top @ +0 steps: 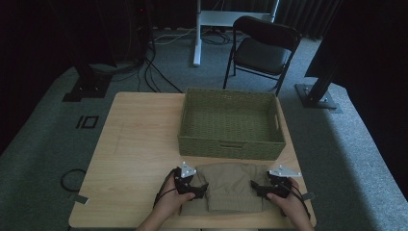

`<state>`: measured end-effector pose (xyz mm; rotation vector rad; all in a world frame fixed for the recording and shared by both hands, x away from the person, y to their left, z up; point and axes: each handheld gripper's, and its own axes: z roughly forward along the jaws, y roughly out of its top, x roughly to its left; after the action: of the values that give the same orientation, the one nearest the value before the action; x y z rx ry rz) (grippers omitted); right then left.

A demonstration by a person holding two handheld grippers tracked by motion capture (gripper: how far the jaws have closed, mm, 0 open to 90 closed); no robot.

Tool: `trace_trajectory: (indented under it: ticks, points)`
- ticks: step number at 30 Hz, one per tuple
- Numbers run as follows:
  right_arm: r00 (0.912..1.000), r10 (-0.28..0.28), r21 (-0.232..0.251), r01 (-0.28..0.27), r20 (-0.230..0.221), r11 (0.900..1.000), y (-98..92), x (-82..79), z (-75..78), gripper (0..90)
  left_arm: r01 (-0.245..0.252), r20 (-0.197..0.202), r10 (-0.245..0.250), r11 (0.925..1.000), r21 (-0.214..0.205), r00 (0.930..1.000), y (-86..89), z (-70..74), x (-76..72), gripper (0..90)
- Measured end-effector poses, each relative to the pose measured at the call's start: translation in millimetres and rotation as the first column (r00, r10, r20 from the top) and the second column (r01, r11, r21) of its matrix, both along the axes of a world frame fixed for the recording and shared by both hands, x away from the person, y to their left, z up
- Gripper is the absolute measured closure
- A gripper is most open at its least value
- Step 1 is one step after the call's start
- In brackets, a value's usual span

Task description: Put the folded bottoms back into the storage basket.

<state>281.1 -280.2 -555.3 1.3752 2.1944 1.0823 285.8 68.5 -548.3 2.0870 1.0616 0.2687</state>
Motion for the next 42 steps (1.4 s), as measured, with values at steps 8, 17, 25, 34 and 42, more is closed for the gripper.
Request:
trace_trajectory:
  ticks: [8, 17, 25, 34, 42]
  points:
    - [1.0, -0.002, -0.015, 0.002, 0.004, 0.9999, 3.9, -0.9, -0.1, 14.9, -0.008, 0.061, 0.006, 0.9991, 0.042, 0.9981, -9.8, -3.8, -1.9, 17.6]
    - [0.9994, -0.02, -0.034, 0.021, 0.027, 0.9992, 14.7, -3.0, 0.8, 35.5, -0.011, 0.099, 0.004, 0.9975, 0.07, 0.9951, -20.4, -3.0, 5.3, 37.2]
    - [0.9987, 0.047, 0.019, -0.047, -0.021, 0.9987, 17.9, -0.9, 5.1, 74.3, 0.039, 0.082, -0.041, 0.999, 0.02, 0.9958, -20.1, -2.8, 12.1, 78.2]
    - [0.9987, 0.045, -0.017, -0.046, -0.023, 0.9988, 22.1, -2.3, 13.3, 77.4, 0.062, 0.077, -0.061, 0.9981, -0.006, 0.9952, -18.1, 4.6, 11.7, 82.0]
    - [0.9987, 0.051, 0.014, -0.051, 0.008, 0.9986, 21.2, -9.2, 33.1, 78.3, 0.104, 0.094, -0.101, 0.994, -0.034, 0.9905, -19.2, 28.5, 5.7, 82.5]
